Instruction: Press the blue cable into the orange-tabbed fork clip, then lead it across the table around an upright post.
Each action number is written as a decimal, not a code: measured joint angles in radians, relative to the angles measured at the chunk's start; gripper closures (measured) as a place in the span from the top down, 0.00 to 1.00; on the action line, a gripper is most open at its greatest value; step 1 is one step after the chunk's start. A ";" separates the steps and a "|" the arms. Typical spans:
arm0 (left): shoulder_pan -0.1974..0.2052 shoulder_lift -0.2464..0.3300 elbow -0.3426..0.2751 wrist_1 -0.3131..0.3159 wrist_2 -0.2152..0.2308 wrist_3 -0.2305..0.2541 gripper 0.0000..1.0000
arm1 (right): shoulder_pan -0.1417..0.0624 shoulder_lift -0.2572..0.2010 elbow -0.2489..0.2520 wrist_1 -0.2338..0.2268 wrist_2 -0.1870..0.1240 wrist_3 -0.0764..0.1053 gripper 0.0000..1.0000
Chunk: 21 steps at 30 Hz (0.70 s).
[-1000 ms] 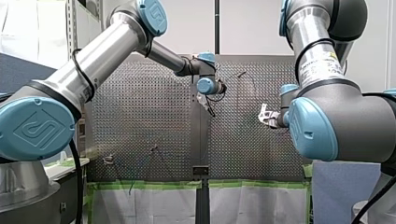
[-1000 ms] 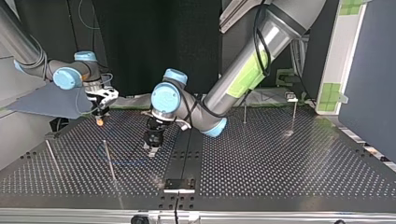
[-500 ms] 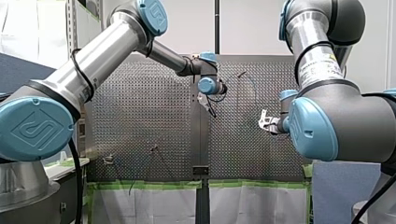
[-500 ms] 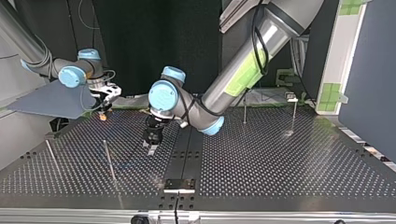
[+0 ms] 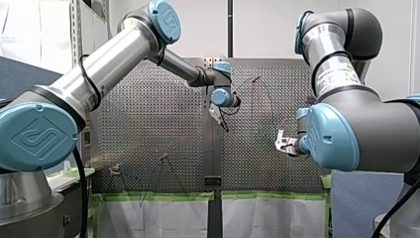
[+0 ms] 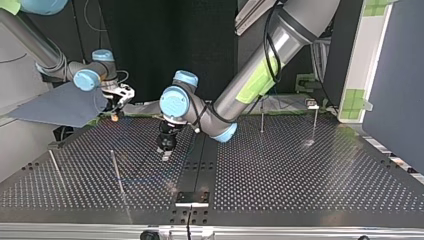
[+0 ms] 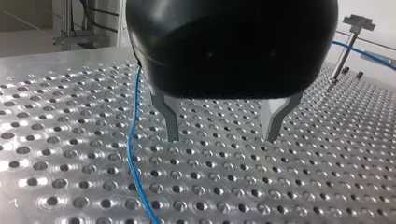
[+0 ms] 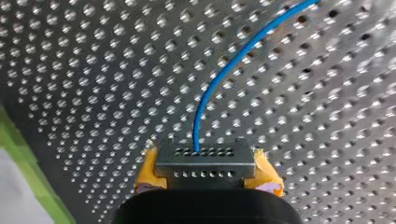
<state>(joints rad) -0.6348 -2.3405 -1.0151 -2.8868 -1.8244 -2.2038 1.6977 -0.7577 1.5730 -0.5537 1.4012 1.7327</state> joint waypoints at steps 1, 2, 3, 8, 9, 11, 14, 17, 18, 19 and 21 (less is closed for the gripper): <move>0.000 0.000 0.000 0.000 -0.001 0.001 0.84 | 0.000 0.006 0.000 -0.003 0.002 -0.001 0.00; 0.000 0.000 0.000 0.000 -0.002 0.002 0.84 | 0.000 0.012 0.000 -0.007 0.003 -0.001 0.00; 0.000 -0.001 0.000 0.000 -0.002 0.002 0.84 | 0.000 0.022 0.000 -0.011 0.005 -0.003 0.00; 0.000 -0.001 0.000 -0.006 -0.015 0.013 0.84 | -0.006 0.064 0.000 -0.030 0.008 -0.014 0.00; 0.000 -0.001 0.000 -0.007 -0.019 0.015 0.84 | -0.008 0.075 -0.001 -0.033 0.008 -0.018 0.00; 0.000 -0.001 0.000 -0.010 -0.027 0.020 0.84 | -0.012 0.093 -0.001 -0.041 0.008 -0.022 0.00; 0.001 -0.001 0.000 -0.014 -0.033 0.023 0.84 | -0.019 0.117 -0.001 -0.059 0.007 -0.026 0.00; 0.001 -0.001 0.000 -0.019 -0.035 0.024 0.84 | -0.026 0.128 -0.001 -0.070 0.006 -0.030 0.00; 0.002 -0.001 0.000 -0.020 -0.035 0.024 0.84 | -0.028 0.129 -0.001 -0.073 0.006 -0.032 0.00; 0.002 -0.001 0.000 -0.022 -0.036 0.024 0.84 | -0.029 0.130 -0.001 -0.074 0.006 -0.033 0.00; 0.002 -0.001 0.000 -0.025 -0.036 0.024 0.84 | -0.031 0.132 -0.001 -0.077 0.007 -0.036 0.00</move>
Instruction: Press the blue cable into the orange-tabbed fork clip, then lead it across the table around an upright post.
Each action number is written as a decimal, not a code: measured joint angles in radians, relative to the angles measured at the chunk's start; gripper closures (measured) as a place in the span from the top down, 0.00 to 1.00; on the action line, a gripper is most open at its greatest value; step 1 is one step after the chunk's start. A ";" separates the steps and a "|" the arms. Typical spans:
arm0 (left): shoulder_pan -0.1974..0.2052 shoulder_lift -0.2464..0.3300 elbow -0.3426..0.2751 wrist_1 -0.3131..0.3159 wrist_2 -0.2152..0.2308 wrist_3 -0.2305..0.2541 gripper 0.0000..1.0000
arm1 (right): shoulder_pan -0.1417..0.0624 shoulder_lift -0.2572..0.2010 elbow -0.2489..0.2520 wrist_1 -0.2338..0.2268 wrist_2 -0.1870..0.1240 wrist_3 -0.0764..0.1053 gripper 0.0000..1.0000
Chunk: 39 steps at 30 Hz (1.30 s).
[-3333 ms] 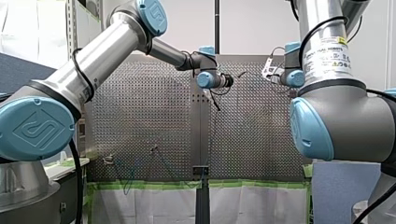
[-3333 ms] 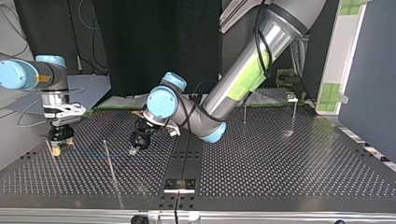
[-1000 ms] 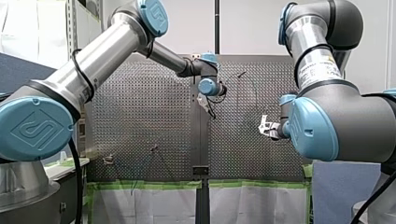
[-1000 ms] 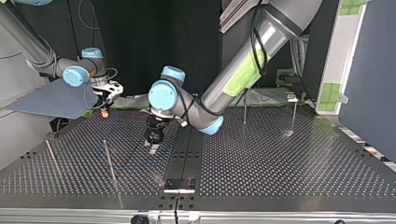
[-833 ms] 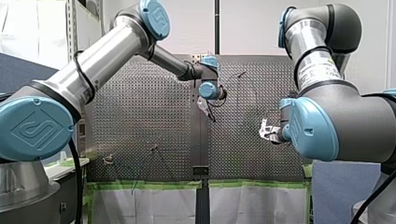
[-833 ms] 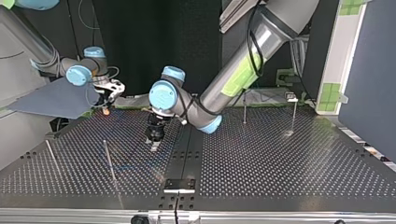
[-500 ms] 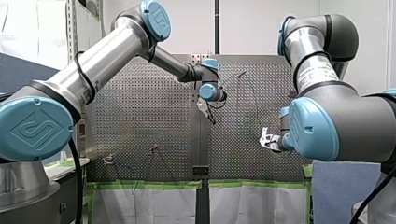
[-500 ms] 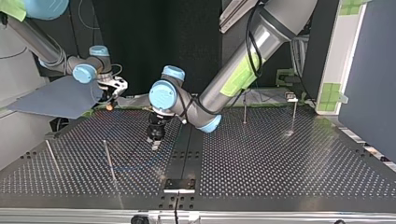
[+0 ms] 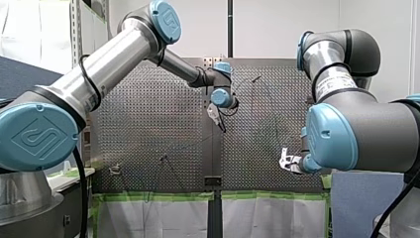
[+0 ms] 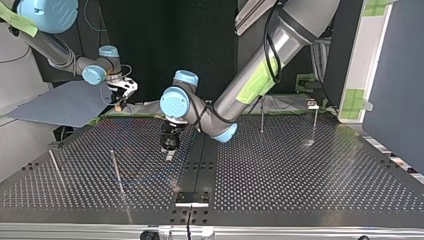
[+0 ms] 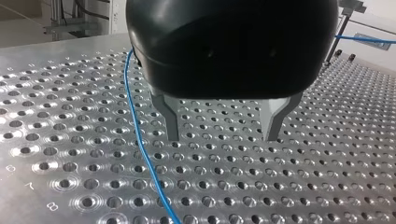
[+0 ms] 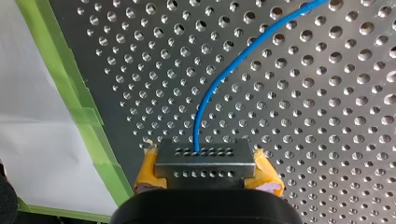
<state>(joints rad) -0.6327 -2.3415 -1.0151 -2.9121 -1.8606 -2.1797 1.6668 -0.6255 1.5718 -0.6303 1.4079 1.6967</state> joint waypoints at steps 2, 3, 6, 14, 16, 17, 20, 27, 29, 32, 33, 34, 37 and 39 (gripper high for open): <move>0.000 0.000 0.000 -0.002 0.000 0.000 0.84 | -0.001 0.004 0.000 -0.002 0.000 -0.004 0.00; 0.001 0.000 0.000 -0.003 0.000 0.000 0.84 | -0.001 0.008 0.000 -0.005 0.000 -0.006 0.00; 0.001 0.000 0.000 -0.008 0.001 0.001 0.84 | -0.002 0.026 0.000 -0.016 -0.001 -0.009 0.00; 0.003 0.000 0.000 -0.029 0.000 0.008 0.84 | -0.003 0.051 0.000 -0.035 -0.002 -0.010 0.00; 0.003 0.000 0.000 -0.033 -0.001 0.009 0.84 | -0.003 0.053 0.000 -0.040 -0.002 -0.010 0.00; 0.003 0.000 0.000 -0.035 -0.001 0.009 0.84 | -0.003 0.054 0.000 -0.041 -0.002 -0.010 0.00; 0.004 0.000 0.000 -0.041 -0.001 0.010 0.84 | -0.003 0.058 -0.001 -0.048 -0.001 -0.010 0.00; 0.005 0.000 -0.001 -0.054 -0.001 0.014 0.84 | -0.005 0.101 -0.024 -0.050 -0.001 -0.011 0.00; 0.005 0.000 -0.001 -0.057 0.000 0.016 0.84 | -0.006 0.105 -0.027 -0.047 -0.001 -0.012 0.00; 0.004 0.000 -0.001 -0.064 0.001 0.021 0.84 | -0.006 0.107 -0.029 -0.045 -0.001 -0.012 0.00; 0.003 0.001 -0.001 -0.067 0.001 0.024 0.84 | -0.006 0.108 -0.030 -0.044 -0.002 -0.012 0.00; 0.001 0.001 -0.001 -0.073 0.001 0.030 0.84 | -0.006 0.108 -0.030 -0.043 -0.002 -0.012 0.00; -0.005 0.001 -0.001 -0.096 0.001 0.052 0.84 | -0.006 0.109 -0.032 -0.040 -0.002 -0.012 0.00; -0.010 0.001 -0.001 -0.113 0.000 0.068 0.84 | -0.006 0.109 -0.032 -0.039 -0.002 -0.012 0.00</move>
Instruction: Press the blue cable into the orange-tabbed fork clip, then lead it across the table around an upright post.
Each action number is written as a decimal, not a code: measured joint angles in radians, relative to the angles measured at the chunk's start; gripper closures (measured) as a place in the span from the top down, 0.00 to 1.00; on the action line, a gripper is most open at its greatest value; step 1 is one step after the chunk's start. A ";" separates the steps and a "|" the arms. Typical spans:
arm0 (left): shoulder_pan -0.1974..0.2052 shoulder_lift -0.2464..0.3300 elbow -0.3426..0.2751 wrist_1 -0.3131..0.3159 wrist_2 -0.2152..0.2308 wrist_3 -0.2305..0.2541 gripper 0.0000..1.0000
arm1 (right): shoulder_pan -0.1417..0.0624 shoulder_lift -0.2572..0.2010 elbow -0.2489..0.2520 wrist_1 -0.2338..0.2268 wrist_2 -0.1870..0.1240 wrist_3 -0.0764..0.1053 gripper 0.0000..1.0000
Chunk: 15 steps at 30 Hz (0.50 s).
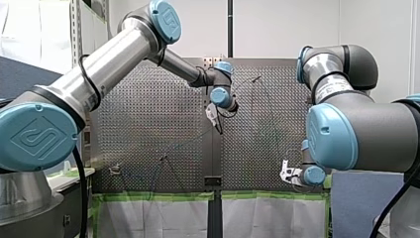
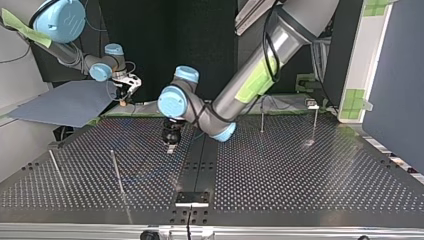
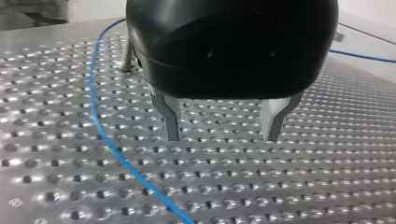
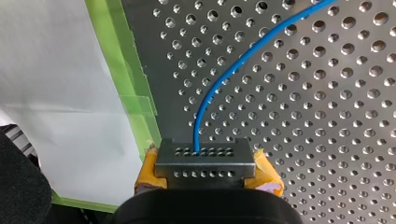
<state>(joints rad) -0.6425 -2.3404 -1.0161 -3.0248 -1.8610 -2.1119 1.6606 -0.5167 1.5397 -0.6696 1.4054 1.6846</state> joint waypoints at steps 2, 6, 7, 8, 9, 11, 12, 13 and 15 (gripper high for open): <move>-0.008 0.000 0.000 -0.022 -0.001 0.021 0.84 | 0.000 0.000 0.000 0.000 0.000 0.000 0.00; -0.025 0.002 0.000 -0.064 -0.001 0.064 0.84 | 0.000 0.000 -0.001 0.001 0.000 0.000 0.00; -0.030 0.003 -0.002 -0.075 -0.001 0.075 0.84 | 0.000 0.000 -0.002 0.001 -0.001 0.000 0.00; -0.035 0.006 -0.005 -0.084 -0.001 0.084 0.84 | 0.000 0.000 -0.002 0.001 -0.001 0.000 0.00; -0.039 0.011 -0.010 -0.093 0.000 0.093 0.84 | 0.000 0.000 -0.003 0.002 -0.001 0.000 0.00; -0.047 0.028 -0.028 -0.102 0.003 0.113 0.84 | 0.000 0.000 -0.004 0.003 0.000 0.000 0.00; -0.049 0.036 -0.036 -0.101 0.006 0.119 0.84 | 0.000 0.000 -0.004 0.003 -0.001 0.000 0.00; -0.050 0.048 -0.047 -0.097 0.009 0.124 0.84 | 0.001 0.000 -0.004 0.003 0.000 0.000 0.00; -0.051 0.065 -0.065 -0.084 0.013 0.128 0.84 | 0.002 0.000 -0.005 0.004 0.000 0.000 0.00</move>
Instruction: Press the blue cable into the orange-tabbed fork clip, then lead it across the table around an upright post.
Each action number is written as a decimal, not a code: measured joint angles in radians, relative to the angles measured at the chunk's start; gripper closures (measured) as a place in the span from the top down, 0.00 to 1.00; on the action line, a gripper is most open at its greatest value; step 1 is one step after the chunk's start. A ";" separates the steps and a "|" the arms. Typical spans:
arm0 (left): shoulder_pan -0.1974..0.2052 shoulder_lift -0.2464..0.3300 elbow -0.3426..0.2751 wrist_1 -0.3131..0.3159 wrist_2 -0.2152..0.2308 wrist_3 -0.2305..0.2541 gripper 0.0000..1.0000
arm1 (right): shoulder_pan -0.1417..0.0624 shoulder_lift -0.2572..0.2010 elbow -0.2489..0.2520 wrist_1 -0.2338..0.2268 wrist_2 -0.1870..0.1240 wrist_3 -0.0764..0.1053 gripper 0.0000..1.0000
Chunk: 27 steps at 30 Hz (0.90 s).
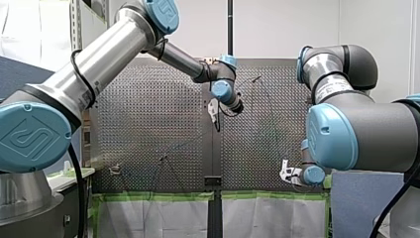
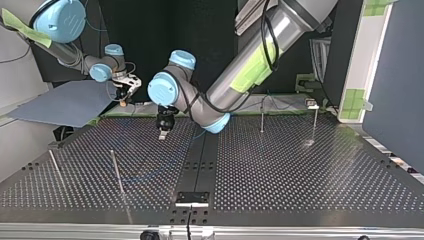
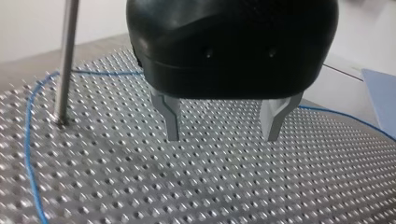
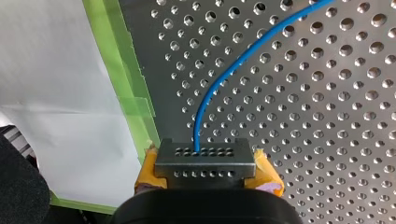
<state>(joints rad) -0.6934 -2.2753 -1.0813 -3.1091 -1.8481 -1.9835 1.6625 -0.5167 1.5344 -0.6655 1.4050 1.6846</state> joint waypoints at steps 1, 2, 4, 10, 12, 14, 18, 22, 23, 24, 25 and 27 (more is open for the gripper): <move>0.000 0.012 -0.011 0.010 0.001 0.002 0.84 | 0.001 0.000 0.000 0.001 0.000 0.000 0.00; -0.001 0.020 -0.020 0.017 0.002 0.004 0.84 | 0.001 0.000 -0.001 0.001 0.000 0.000 0.00; -0.001 0.038 -0.038 0.034 0.003 0.012 0.84 | 0.002 0.000 -0.002 0.002 0.000 0.000 0.00; -0.003 0.093 -0.092 0.048 0.003 0.051 0.87 | 0.004 0.000 -0.008 0.018 0.000 -0.003 0.00; -0.003 0.111 -0.103 0.048 0.003 0.056 0.87 | 0.004 0.000 -0.010 0.025 0.001 -0.006 0.00; -0.003 0.132 -0.110 0.045 0.003 0.060 0.89 | 0.004 -0.001 -0.011 0.029 0.001 -0.009 0.00; -0.003 0.171 -0.112 0.039 0.005 0.071 0.92 | 0.005 0.000 -0.013 0.033 0.001 -0.010 0.00; -0.003 0.214 -0.096 0.032 0.006 0.088 0.95 | 0.006 -0.001 -0.015 0.035 0.001 -0.011 0.00; -0.003 0.223 -0.090 0.029 0.006 0.091 0.95 | 0.006 -0.001 -0.015 0.037 0.001 -0.011 0.00; -0.003 0.232 -0.083 0.024 0.006 0.093 0.98 | 0.006 -0.001 -0.016 0.039 0.001 -0.011 0.00; -0.004 0.244 -0.072 0.016 0.006 0.098 0.98 | 0.006 0.000 -0.016 0.040 0.001 -0.011 0.00; -0.004 0.262 -0.056 0.001 0.008 0.106 1.00 | 0.007 0.000 -0.017 0.041 0.002 -0.011 0.00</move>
<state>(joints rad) -0.6971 -2.0136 -1.1373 -3.1085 -1.8406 -1.8774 1.6691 -0.5168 1.5172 -0.6241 1.4065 1.6739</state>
